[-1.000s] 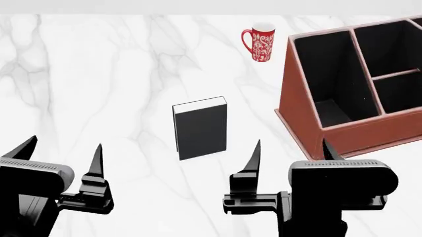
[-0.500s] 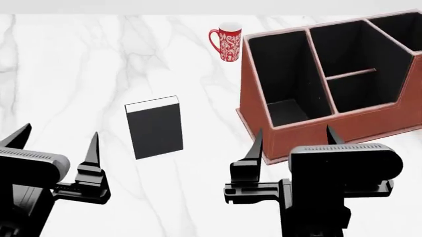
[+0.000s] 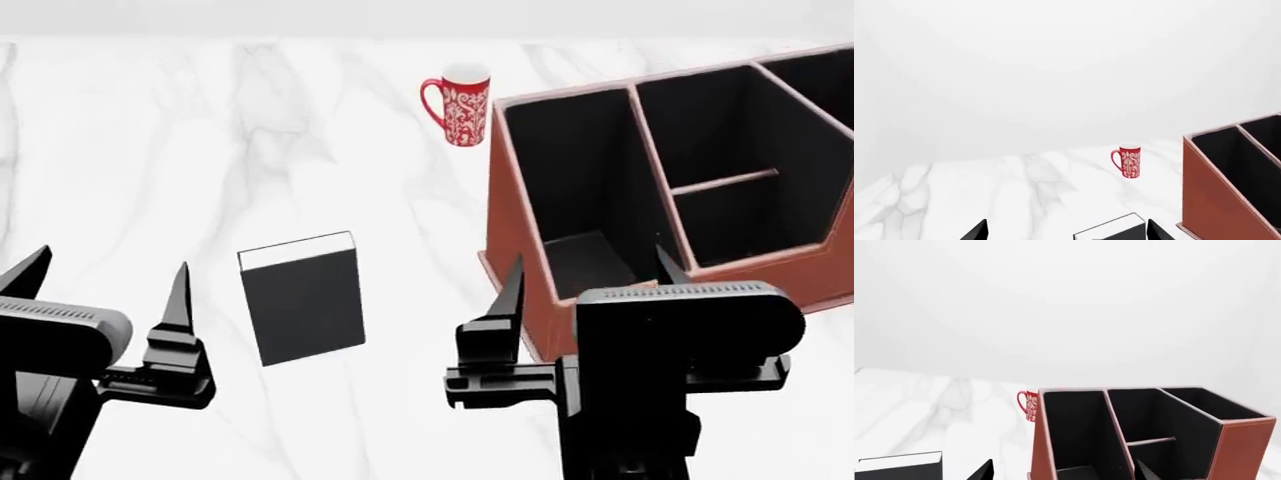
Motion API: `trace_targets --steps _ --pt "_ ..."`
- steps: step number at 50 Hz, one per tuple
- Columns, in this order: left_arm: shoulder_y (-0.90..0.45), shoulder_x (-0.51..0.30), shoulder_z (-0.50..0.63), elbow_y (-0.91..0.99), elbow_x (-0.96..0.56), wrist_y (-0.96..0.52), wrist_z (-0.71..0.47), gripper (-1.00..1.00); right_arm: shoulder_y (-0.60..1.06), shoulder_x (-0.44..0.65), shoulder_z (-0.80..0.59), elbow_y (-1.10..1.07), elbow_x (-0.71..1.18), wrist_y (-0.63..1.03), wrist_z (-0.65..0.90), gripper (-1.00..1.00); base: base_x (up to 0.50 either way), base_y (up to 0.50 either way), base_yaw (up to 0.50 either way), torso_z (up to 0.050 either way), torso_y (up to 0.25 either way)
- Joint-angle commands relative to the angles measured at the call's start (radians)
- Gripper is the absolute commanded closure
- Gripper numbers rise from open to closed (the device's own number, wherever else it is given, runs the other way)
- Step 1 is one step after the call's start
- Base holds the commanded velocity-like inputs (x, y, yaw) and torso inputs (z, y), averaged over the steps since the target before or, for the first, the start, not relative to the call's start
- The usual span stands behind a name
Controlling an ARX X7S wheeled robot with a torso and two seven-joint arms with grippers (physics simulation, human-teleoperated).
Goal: Pick up the book and place it in the right compartment of the caddy.
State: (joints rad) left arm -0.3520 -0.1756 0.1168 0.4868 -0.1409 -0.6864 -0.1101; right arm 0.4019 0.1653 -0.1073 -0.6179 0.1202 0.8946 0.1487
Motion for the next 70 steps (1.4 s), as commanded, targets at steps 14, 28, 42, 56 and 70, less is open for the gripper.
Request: trace_targets --steps 14,28,42,56,70 --pt "0.000 -0.050 -0.134 0.069 -0.013 -0.052 -0.064 -1.00 0.031 0.011 0.002 -0.022 0.018 0.050 0.019 -1.00 0.50 0.00 0.00 0.000 0.001" --pt "0.056 -0.145 -0.483 0.197 -0.041 -0.145 -0.115 -1.00 0.202 0.015 0.038 -0.088 0.061 0.264 0.020 -1.00 0.50 0.00 0.00 0.000 0.001" --pt "0.209 -0.186 -0.975 0.241 -0.076 -0.165 -0.088 -1.00 0.265 0.010 0.033 -0.064 0.070 0.302 0.030 -1.00 0.48 0.00 0.00 0.000 0.001" --pt "0.244 -0.166 -1.049 0.230 -0.086 -0.136 -0.073 -1.00 0.268 0.009 0.043 -0.063 0.089 0.309 0.027 -1.00 0.15 -0.07 0.00 0.000 0.002" --pt "0.251 -0.164 -1.045 0.222 -0.087 -0.126 -0.069 -1.00 0.276 0.016 0.014 -0.059 0.088 0.328 0.040 -1.00 0.00 -0.12 0.00 0.000 0.000"
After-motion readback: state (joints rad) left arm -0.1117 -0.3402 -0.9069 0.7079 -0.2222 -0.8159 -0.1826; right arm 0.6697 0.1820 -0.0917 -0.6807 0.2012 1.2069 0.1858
